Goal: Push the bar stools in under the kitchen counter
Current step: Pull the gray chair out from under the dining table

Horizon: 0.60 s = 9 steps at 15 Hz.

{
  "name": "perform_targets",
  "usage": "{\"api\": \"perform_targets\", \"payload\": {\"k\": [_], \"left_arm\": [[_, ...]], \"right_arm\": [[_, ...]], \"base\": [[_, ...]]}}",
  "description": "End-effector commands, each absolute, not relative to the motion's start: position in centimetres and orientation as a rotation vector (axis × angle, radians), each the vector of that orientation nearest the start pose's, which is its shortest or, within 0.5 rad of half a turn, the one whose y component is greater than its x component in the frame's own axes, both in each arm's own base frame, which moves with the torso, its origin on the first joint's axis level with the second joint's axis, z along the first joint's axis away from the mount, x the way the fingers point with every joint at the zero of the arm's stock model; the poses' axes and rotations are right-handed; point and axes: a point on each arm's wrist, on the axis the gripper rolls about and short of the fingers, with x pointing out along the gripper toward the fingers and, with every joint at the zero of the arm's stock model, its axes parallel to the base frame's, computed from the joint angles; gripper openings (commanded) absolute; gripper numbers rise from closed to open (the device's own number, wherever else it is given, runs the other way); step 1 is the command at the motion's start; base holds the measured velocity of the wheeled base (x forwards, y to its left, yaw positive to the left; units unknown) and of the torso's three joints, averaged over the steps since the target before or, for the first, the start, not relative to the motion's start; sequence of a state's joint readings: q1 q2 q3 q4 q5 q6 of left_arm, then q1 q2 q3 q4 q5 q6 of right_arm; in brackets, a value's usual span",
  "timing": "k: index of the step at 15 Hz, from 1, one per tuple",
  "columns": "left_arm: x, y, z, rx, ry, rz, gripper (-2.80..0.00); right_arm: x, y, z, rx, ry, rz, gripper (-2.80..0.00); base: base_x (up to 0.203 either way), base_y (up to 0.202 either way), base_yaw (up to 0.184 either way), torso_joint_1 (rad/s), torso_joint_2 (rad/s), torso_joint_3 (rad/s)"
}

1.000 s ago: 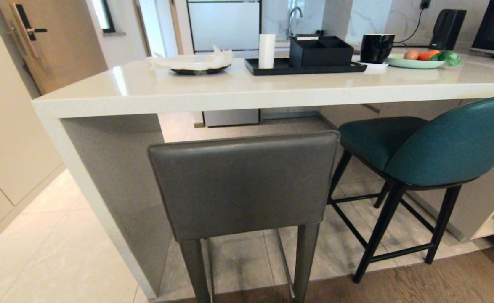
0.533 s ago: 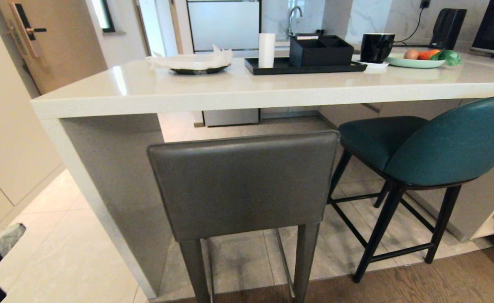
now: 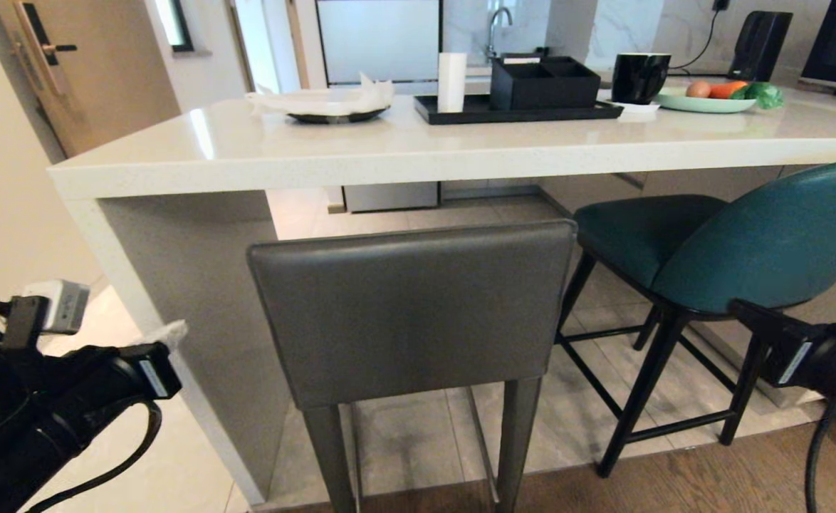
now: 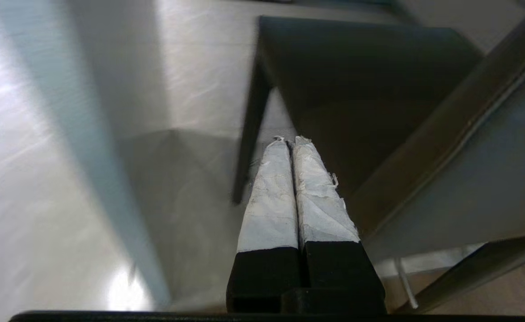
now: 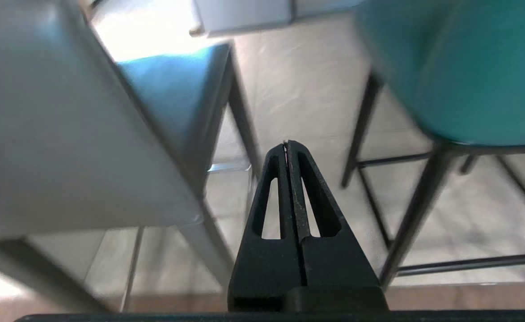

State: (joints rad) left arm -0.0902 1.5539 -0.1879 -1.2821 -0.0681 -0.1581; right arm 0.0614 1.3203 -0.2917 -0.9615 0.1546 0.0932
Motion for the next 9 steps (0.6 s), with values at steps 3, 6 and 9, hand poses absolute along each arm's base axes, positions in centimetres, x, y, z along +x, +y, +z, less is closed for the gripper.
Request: {"api": "perform_targets", "payload": {"k": [3, 6, 9], "left_arm": [[23.9, -2.9, 10.2, -0.146, 0.123, -0.243, -2.80], [24.9, -3.4, 9.3, -0.111, 0.142, -0.265, -2.80], [25.8, -3.9, 9.3, -0.065, 0.121, -0.287, 0.00]], "right_arm": [[20.4, 2.0, 16.3, 0.093, 0.123, 0.258, -2.80], [20.9, 2.4, 16.4, 0.083, 0.118, 0.274, -2.80], [22.1, 2.6, 15.6, 0.078, 0.123, 0.280, 0.00]], "base": [[0.000, 0.000, 0.000, 0.000, 0.00, 0.000], [0.000, 0.000, 0.000, 0.000, 0.00, 0.000], [0.000, 0.000, 0.000, 0.000, 0.00, 0.000]]}}
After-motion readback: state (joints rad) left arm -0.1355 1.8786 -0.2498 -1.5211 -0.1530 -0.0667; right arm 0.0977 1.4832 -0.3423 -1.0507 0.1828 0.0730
